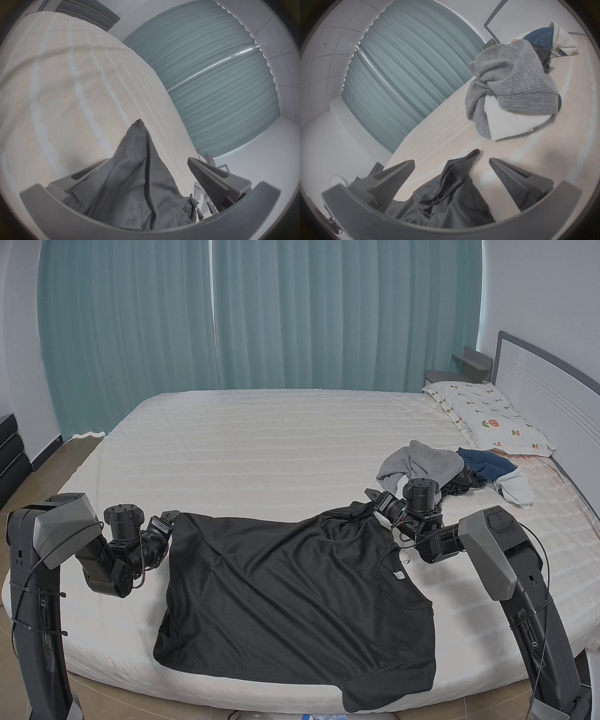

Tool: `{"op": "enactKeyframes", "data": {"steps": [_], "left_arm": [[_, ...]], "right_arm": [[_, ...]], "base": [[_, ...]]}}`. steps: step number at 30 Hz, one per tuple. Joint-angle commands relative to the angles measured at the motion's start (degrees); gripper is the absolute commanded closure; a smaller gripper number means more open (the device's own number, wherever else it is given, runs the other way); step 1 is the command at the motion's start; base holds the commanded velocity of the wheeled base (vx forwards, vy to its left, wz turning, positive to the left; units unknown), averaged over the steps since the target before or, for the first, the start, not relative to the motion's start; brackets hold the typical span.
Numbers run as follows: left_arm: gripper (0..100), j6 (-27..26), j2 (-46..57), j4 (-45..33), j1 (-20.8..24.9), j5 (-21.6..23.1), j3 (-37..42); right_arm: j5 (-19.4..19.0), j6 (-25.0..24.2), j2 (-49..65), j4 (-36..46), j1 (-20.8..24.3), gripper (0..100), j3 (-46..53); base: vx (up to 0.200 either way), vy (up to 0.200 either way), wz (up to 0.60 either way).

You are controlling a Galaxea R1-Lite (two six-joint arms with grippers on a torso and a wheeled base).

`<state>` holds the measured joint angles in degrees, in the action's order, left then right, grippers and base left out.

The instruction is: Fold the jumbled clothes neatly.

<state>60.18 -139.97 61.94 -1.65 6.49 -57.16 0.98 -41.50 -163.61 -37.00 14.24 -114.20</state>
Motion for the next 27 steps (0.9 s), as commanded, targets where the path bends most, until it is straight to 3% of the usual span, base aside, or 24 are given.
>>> {"op": "enactKeyframes", "data": {"steps": [1,6,17,18,27], "left_arm": [[0,0.02,-0.04,-0.07,-0.02,0.02,-0.14],[0,0.02,-0.04,-0.07,0.06,0.02,-0.14],[0,0.02,-0.13,-0.07,0.06,0.11,-0.32],[0,-0.07,-0.13,-0.07,0.06,0.11,-0.32],[0,-0.07,-0.21,-0.07,0.06,0.11,-0.49]], "right_arm": [[-0.71,0.89,3.56,0.26,-1.49,0,5.57],[-4.23,3.18,6.2,-1.06,-2.64,0,13.48],[-5.63,4.32,5.58,-1.5,-2.2,0,15.94],[-6.07,4.23,5.58,-1.5,-2.2,100,16.2],[-6.69,6.78,5.67,-1.94,-1.85,100,16.91]], "base": [[0.0,0.0,0.0],[0.0,0.0,0.0],[0.0,0.0,0.0],[0.0,0.0,0.0],[0.0,0.0,0.0]]}}
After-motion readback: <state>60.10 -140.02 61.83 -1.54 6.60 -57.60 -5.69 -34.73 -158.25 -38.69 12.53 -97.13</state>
